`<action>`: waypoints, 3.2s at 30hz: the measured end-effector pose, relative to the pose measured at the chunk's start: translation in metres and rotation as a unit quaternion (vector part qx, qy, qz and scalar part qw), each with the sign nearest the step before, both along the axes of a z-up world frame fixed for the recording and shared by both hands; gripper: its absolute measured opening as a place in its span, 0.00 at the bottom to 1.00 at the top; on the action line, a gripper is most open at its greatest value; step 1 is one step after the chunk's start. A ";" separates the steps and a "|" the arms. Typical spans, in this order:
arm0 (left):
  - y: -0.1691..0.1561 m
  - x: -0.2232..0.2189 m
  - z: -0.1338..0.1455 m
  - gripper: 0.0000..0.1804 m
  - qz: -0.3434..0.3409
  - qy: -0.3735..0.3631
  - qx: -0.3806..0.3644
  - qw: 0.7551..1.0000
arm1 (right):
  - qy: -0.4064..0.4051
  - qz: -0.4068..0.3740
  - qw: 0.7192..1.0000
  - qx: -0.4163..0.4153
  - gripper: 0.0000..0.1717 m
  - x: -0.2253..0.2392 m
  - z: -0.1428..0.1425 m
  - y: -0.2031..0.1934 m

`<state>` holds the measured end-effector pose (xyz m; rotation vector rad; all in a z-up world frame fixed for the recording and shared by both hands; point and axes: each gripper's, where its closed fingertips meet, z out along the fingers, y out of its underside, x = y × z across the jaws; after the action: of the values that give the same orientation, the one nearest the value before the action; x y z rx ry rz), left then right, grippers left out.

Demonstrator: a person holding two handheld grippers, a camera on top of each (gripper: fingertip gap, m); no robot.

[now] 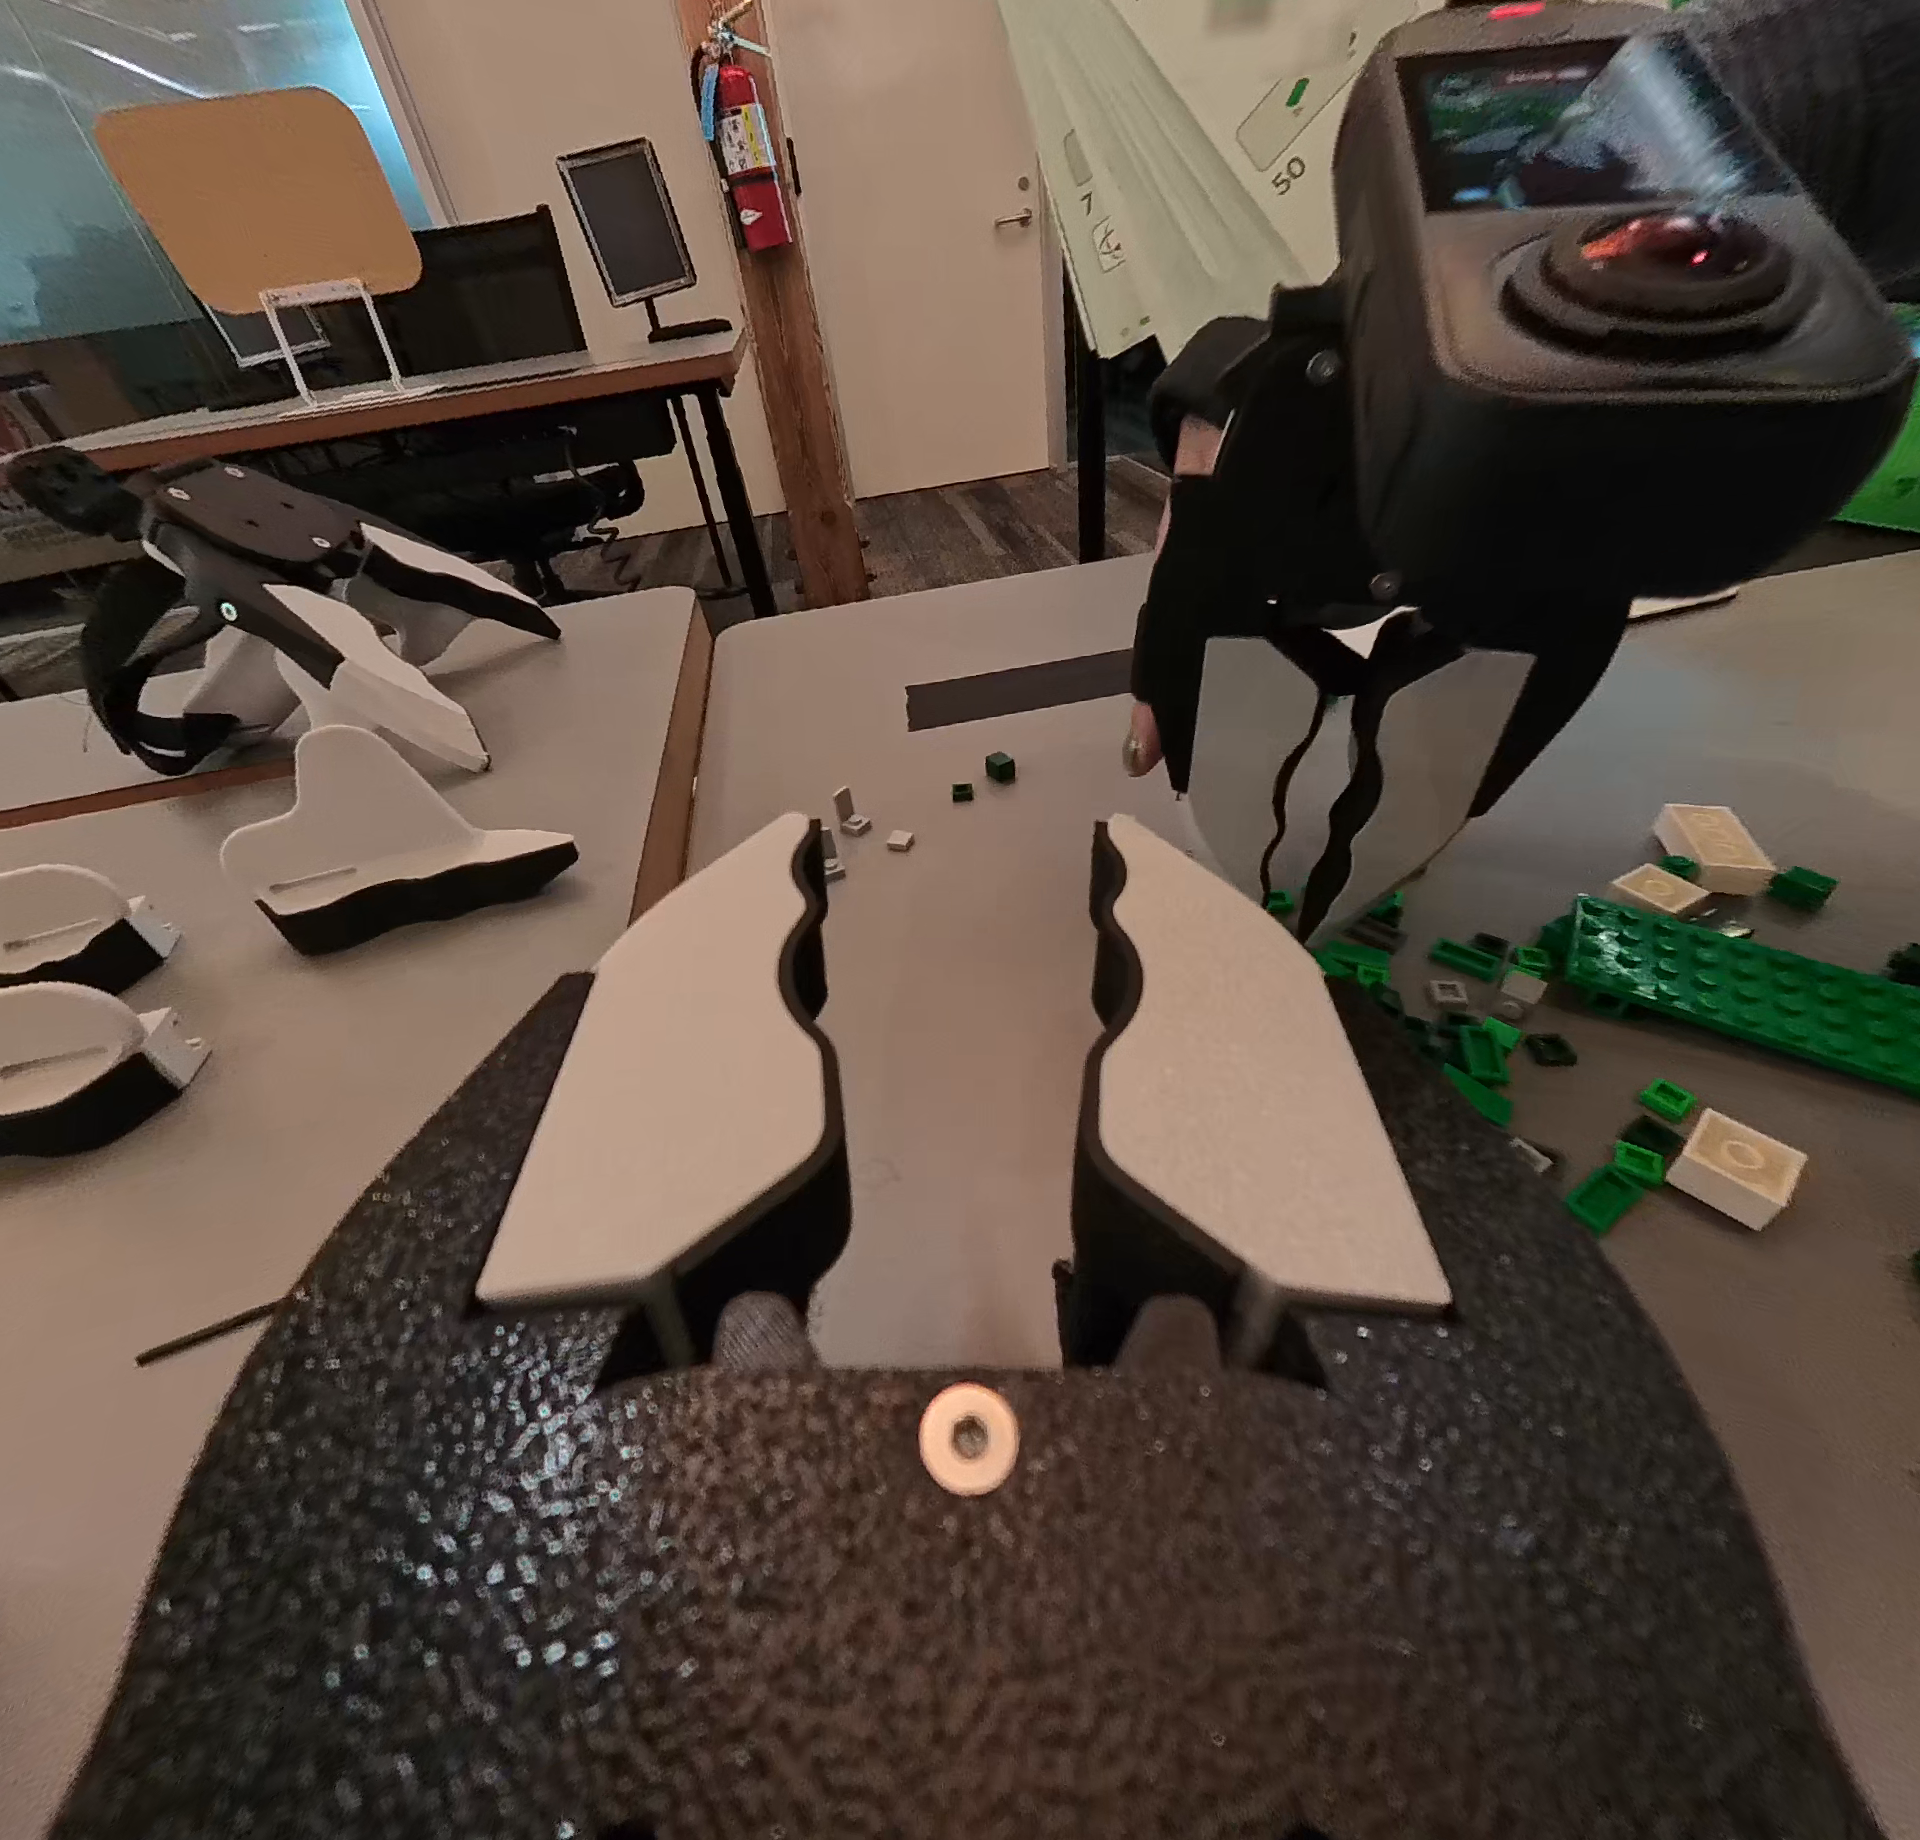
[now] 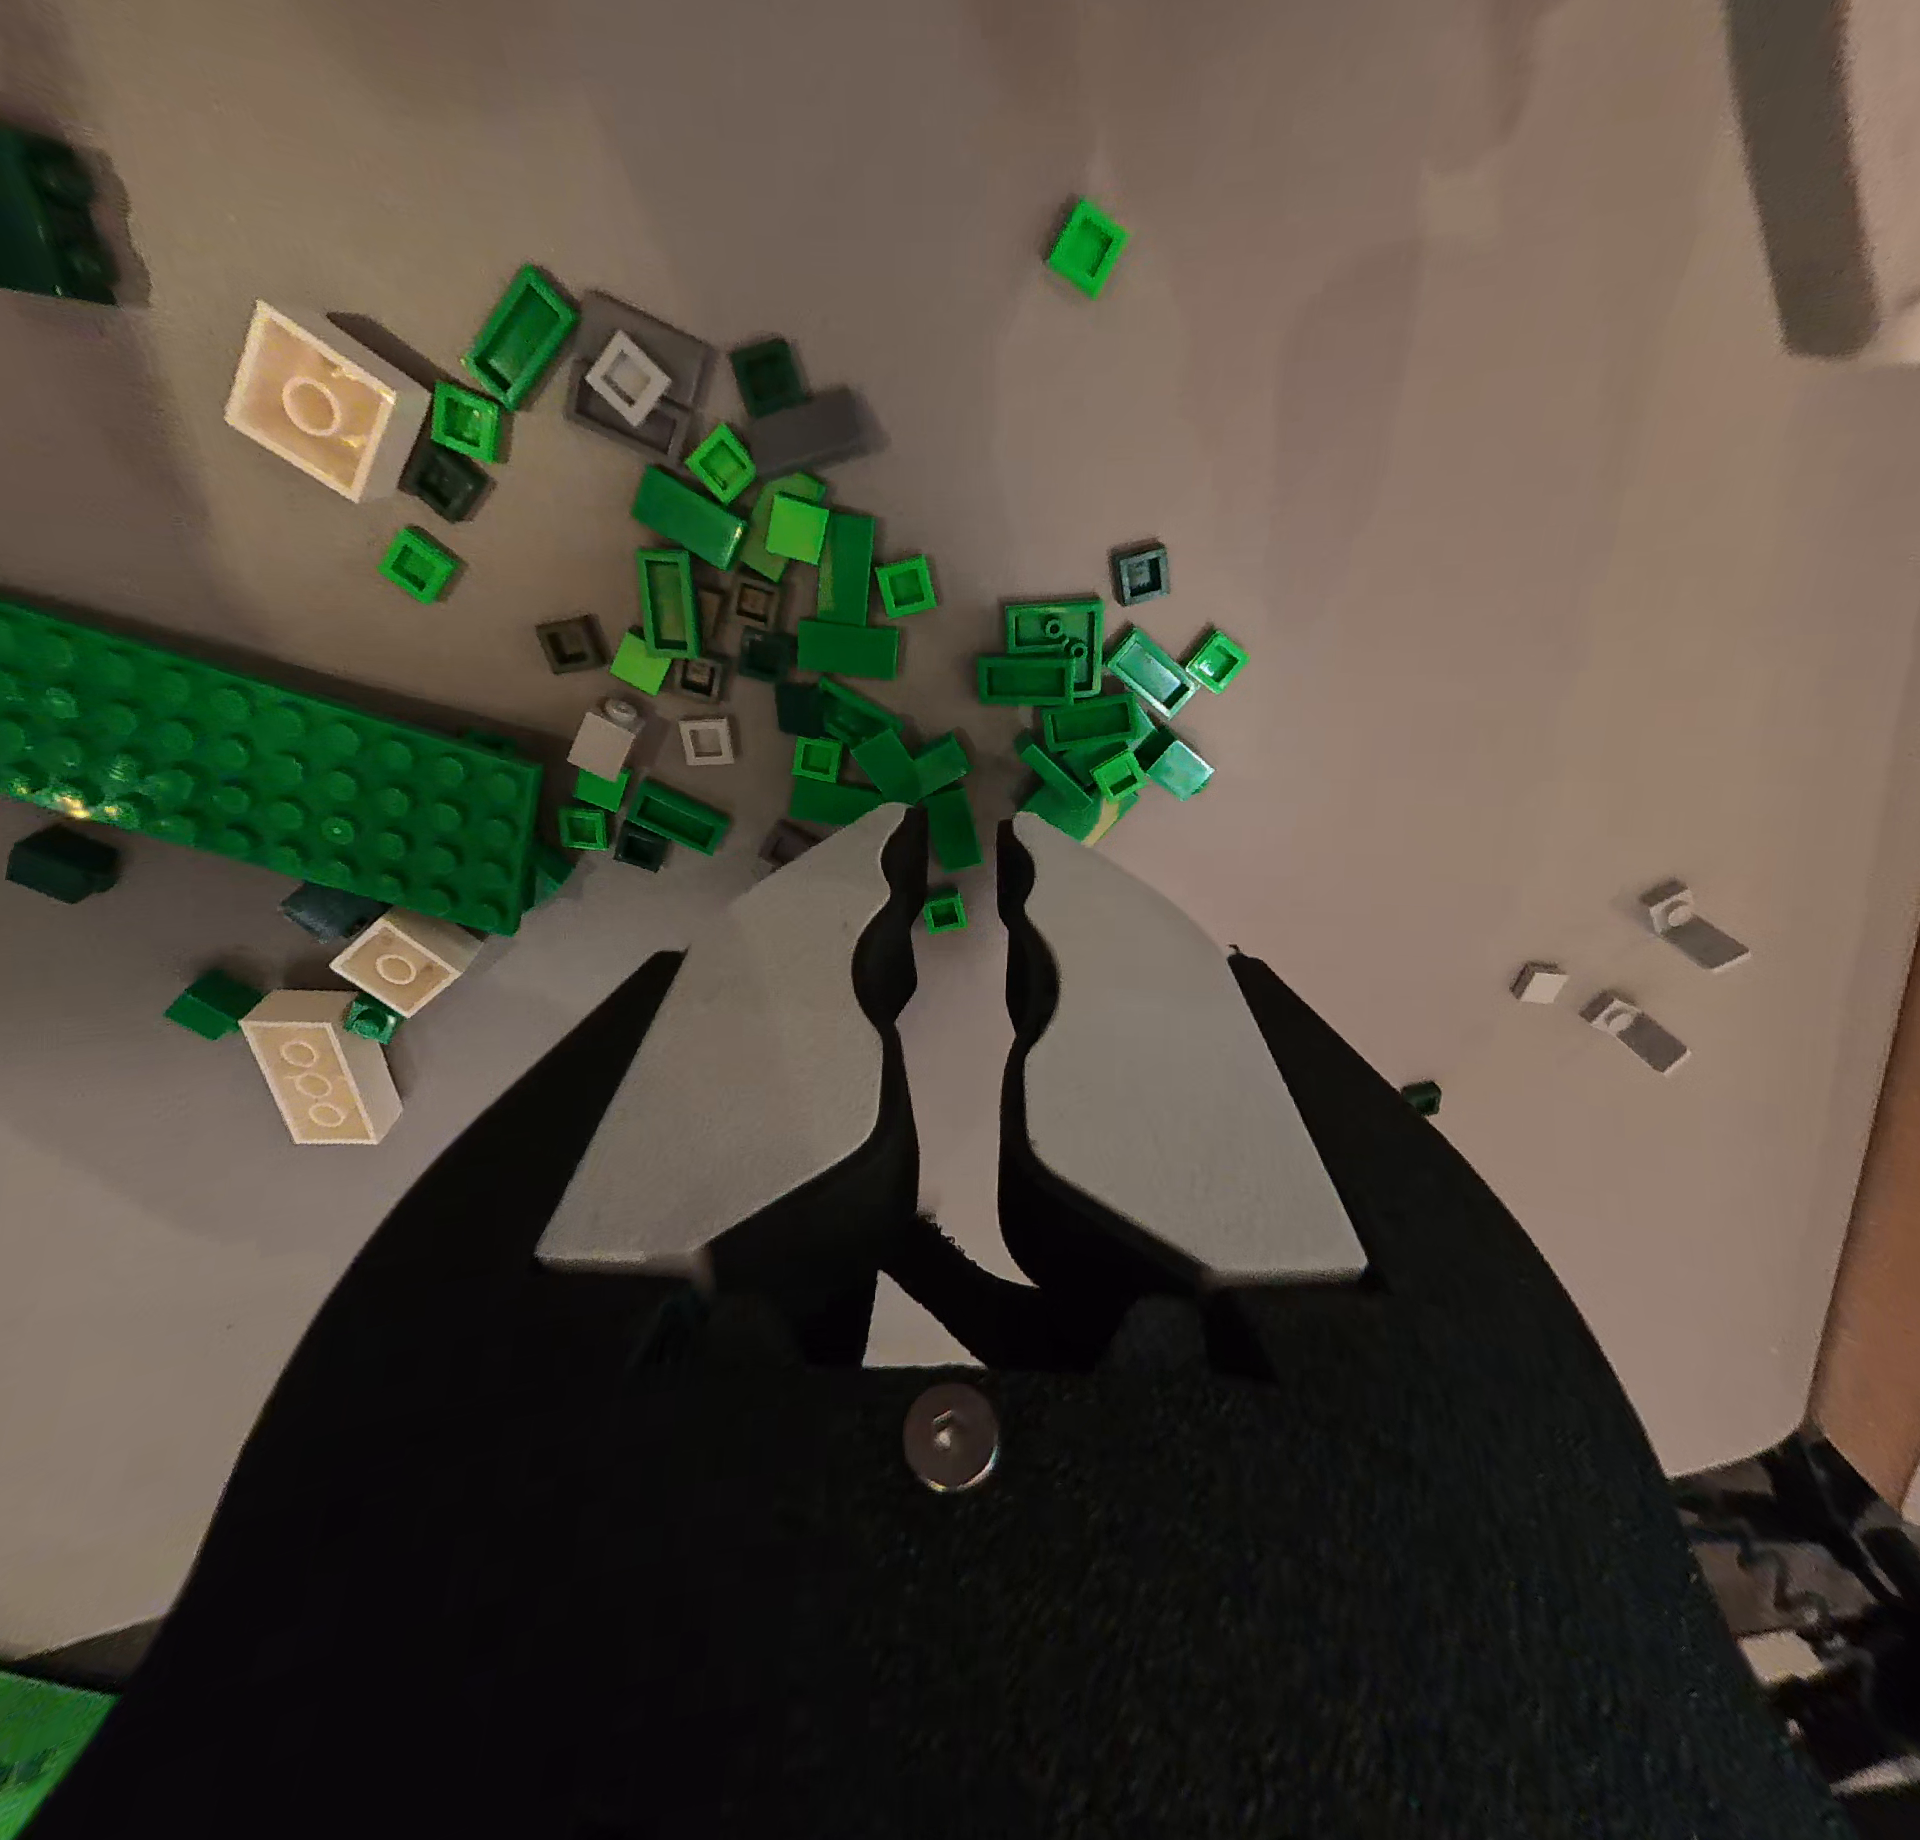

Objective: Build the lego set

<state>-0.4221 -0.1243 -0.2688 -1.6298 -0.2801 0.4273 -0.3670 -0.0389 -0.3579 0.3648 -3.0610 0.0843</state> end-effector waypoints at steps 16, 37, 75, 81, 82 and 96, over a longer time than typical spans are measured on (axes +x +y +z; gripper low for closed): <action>0.017 0.034 0.008 0.28 -0.067 0.065 -0.019 0.995 | 0.072 -0.174 0.981 -0.055 0.04 0.044 0.054 0.031; 0.153 0.278 -0.086 0.28 -0.428 -0.004 -0.334 0.839 | 0.119 -0.424 0.880 -0.178 0.04 0.251 0.049 0.096; 0.140 0.269 -0.074 0.30 -0.428 -0.009 -0.274 0.861 | 0.009 -0.366 0.924 -0.107 0.10 0.222 0.004 0.088; 0.140 0.269 -0.075 0.30 -0.427 -0.005 -0.278 0.860 | 0.013 -0.386 0.912 -0.137 0.16 0.246 0.013 0.104; 0.140 0.269 -0.075 0.30 -0.429 -0.006 -0.277 0.860 | 0.015 -0.389 0.911 -0.138 0.17 0.249 0.009 0.108; 0.143 0.270 -0.074 0.30 -0.437 -0.020 -0.266 0.859 | 0.016 -0.379 0.896 -0.233 0.20 0.247 0.001 0.110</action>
<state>-0.1522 0.0188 -0.3431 -2.0994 0.6062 -0.2634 -0.1202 0.0711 -0.3574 -0.8254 -2.7715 0.7246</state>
